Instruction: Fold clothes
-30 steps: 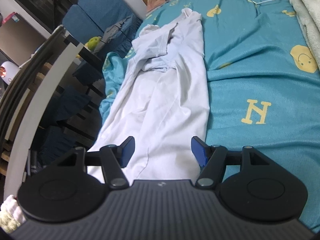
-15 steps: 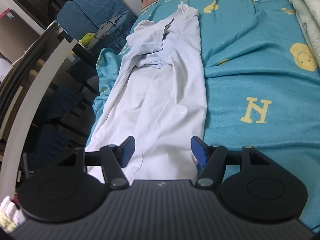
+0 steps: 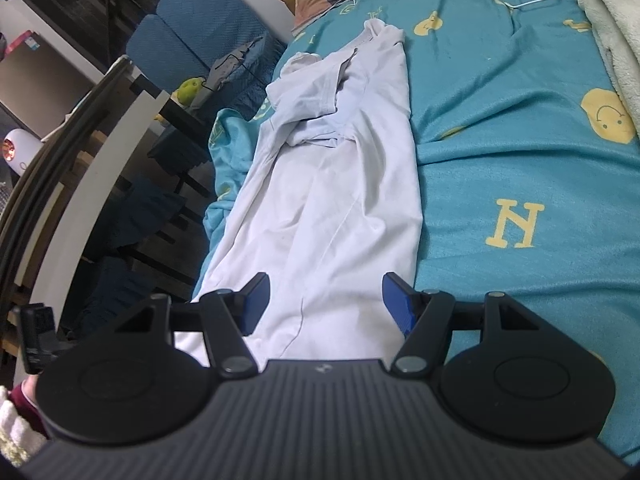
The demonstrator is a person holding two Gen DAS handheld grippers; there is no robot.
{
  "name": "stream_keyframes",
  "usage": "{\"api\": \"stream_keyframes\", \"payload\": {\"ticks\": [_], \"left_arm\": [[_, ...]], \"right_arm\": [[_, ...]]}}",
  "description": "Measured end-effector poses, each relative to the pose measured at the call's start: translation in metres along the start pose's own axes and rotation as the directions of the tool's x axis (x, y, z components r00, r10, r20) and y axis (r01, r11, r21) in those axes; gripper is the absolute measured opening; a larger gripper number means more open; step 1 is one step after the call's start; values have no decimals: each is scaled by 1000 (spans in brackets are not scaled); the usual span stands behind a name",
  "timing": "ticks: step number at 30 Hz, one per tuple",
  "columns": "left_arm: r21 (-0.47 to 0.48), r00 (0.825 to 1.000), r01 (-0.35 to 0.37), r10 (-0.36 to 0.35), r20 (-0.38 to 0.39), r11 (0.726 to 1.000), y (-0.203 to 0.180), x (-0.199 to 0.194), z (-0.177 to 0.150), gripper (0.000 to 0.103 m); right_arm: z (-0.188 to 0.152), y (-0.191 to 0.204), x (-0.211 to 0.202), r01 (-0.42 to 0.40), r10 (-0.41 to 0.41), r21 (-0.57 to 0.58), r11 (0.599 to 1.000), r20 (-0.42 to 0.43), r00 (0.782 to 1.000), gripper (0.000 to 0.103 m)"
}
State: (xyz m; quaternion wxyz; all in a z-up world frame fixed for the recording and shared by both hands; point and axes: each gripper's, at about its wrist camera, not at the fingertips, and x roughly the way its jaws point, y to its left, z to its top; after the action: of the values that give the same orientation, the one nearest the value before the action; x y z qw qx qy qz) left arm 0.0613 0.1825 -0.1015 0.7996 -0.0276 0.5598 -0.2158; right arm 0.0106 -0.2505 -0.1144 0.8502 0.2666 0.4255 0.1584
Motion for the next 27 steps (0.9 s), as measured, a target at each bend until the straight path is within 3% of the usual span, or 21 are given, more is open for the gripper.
{"api": "stream_keyframes", "payload": {"ticks": [1, 3, 4, 7, 12, 16, 19, 24, 27], "left_arm": [[9, 1000, 4, -4, -22, 1000, -2, 4, 1, 50], [41, 998, -9, 12, -69, 999, -9, 10, 3, 30], [62, 994, -28, 34, -100, 998, -11, 15, 4, 14], [181, 984, -99, 123, -127, 979, -39, 12, 8, 4], [338, 969, -170, 218, -112, 926, -111, -15, 24, 3], [452, 974, -150, 210, -84, 879, -193, -24, 37, 3], [498, 979, -101, 174, -102, 861, -247, 5, 35, 3], [439, 973, -28, 125, -193, 898, -265, 79, 17, 4], [367, 978, 2, 74, -193, 930, -251, 87, 15, 13]], "right_arm": [[0, 0, 0, -4, 4, 2, 1000, 0, 1000, 66], [1, 0, 0, -13, 13, 6, 1000, 0, 1000, 66], [1, 1, 0, -17, 17, 8, 1000, 0, 1000, 66], [2, 1, 0, -30, 30, 14, 999, 1, 1000, 66], [1, 0, -5, -48, 48, 18, 999, 6, 999, 66], [-2, -8, -12, -47, 47, 47, 998, 19, 999, 66], [-1, -13, -13, -28, 27, 51, 998, 26, 999, 66], [-3, -24, -15, -9, 8, 52, 999, 18, 1000, 66], [-6, -35, -11, 3, -1, 72, 997, -24, 1000, 66]]}}
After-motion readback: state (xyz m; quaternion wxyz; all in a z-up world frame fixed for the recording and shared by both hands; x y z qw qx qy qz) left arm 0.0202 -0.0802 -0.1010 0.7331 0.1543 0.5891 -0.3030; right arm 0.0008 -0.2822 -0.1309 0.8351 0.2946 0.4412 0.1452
